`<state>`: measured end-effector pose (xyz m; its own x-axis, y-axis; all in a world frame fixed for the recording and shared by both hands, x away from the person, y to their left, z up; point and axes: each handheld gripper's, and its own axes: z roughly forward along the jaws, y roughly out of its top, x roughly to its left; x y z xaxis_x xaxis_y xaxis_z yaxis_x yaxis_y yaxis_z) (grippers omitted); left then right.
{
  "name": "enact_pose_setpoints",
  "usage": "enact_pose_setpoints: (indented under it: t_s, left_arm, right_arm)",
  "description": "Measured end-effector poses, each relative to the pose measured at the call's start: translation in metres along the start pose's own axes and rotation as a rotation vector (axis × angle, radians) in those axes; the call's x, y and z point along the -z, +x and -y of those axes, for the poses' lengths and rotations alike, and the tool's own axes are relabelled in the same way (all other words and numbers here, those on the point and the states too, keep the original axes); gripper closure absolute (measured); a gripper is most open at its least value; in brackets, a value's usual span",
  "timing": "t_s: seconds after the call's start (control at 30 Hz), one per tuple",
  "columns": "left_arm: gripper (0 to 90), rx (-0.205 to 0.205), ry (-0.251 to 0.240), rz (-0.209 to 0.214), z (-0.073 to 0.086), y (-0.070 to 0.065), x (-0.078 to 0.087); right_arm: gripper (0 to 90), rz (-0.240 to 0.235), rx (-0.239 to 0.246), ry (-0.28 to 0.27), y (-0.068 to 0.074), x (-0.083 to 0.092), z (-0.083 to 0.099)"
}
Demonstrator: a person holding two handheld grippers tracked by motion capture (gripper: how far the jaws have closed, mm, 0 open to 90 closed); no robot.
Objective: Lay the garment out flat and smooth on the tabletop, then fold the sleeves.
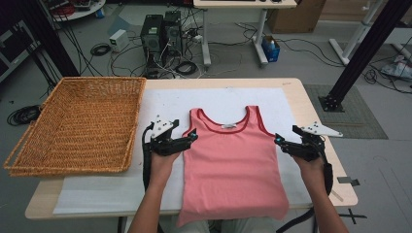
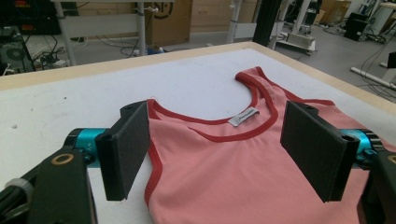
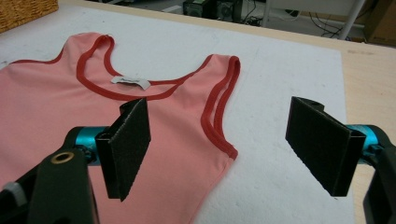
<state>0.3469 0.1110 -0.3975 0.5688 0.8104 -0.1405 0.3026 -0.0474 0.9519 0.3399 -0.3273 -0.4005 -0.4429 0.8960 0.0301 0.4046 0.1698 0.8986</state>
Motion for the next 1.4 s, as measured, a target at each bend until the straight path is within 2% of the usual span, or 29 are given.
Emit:
enact_pose_setpoints:
  t_s: [0.17, 0.23, 0.3, 0.43, 0.47, 0.5, 0.57, 0.63, 0.73, 0.8, 0.87, 0.97, 1.1, 1.17, 1.23, 1.3, 1.4]
  left_arm:
    - [24.3, 0.005, 0.005, 0.029, -0.018, 0.003, -0.003]
    - [24.3, -0.001, 0.016, 0.022, -0.028, 0.007, -0.007]
    - [24.3, 0.014, 0.028, 0.031, -0.038, 0.012, -0.011]
    - [24.6, 0.009, 0.042, 0.029, -0.051, 0.027, -0.023]
    - [24.6, 0.023, 0.04, 0.032, -0.052, 0.031, -0.026]
    - [24.6, 0.031, 0.05, 0.034, -0.054, 0.035, -0.029]
    - [24.6, 0.022, 0.08, 0.024, -0.059, 0.043, -0.038]
    - [24.6, 0.036, 0.096, 0.042, -0.067, 0.051, -0.048]
    - [24.6, 0.024, 0.134, 0.063, -0.076, 0.06, -0.063]
    - [25.3, 0.028, 0.16, 0.049, -0.072, 0.066, -0.074]
    - [27.3, 0.052, 0.227, 0.036, -0.06, 0.074, -0.087]
    - [27.7, 0.034, 0.327, 0.02, -0.045, 0.08, -0.104]
    - [32.8, 0.048, 0.41, -0.025, -0.028, 0.087, -0.123]
    - [35.9, 0.077, 0.436, -0.022, -0.02, 0.09, -0.13]
    - [36.1, 0.073, 0.453, -0.035, -0.015, 0.09, -0.135]
    - [39.1, 0.083, 0.453, -0.027, -0.011, 0.09, -0.14]
    - [41.6, 0.065, 0.47, -0.046, -0.007, 0.085, -0.147]
  right_arm:
    - [21.5, -0.016, -0.009, 0.009, 0.0, -0.001, -0.004]
    - [21.5, -0.028, 0.002, 0.025, 0.0, -0.004, -0.008]
    - [21.5, -0.039, 0.009, 0.035, 0.001, -0.005, -0.012]
    - [21.5, -0.057, 0.013, 0.051, 0.0, -0.01, -0.022]
    - [21.5, -0.062, 0.011, 0.046, -0.001, -0.011, -0.025]
    - [21.5, -0.064, 0.007, 0.053, -0.002, -0.013, -0.027]
    - [21.5, -0.069, 0.0, 0.064, -0.003, -0.016, -0.032]
    - [21.5, -0.077, -0.002, 0.079, -0.004, -0.018, -0.035]
    - [21.5, -0.086, -0.005, 0.08, -0.005, -0.02, -0.039]
    - [21.5, -0.085, -0.015, 0.093, -0.006, -0.022, -0.039]
    - [21.5, -0.085, -0.024, 0.105, -0.008, -0.024, -0.038]
    - [21.5, -0.086, -0.033, 0.124, -0.011, -0.027, -0.037]
    - [21.6, -0.079, -0.045, 0.155, -0.017, -0.033, -0.036]
    - [21.5, -0.077, -0.044, 0.163, -0.018, -0.036, -0.037]
    - [21.6, -0.068, -0.037, 0.179, -0.018, -0.04, -0.038]
    - [21.5, -0.063, -0.03, 0.194, -0.019, -0.046, -0.04]
    - [22.1, -0.045, -0.028, 0.222, -0.02, -0.058, -0.043]
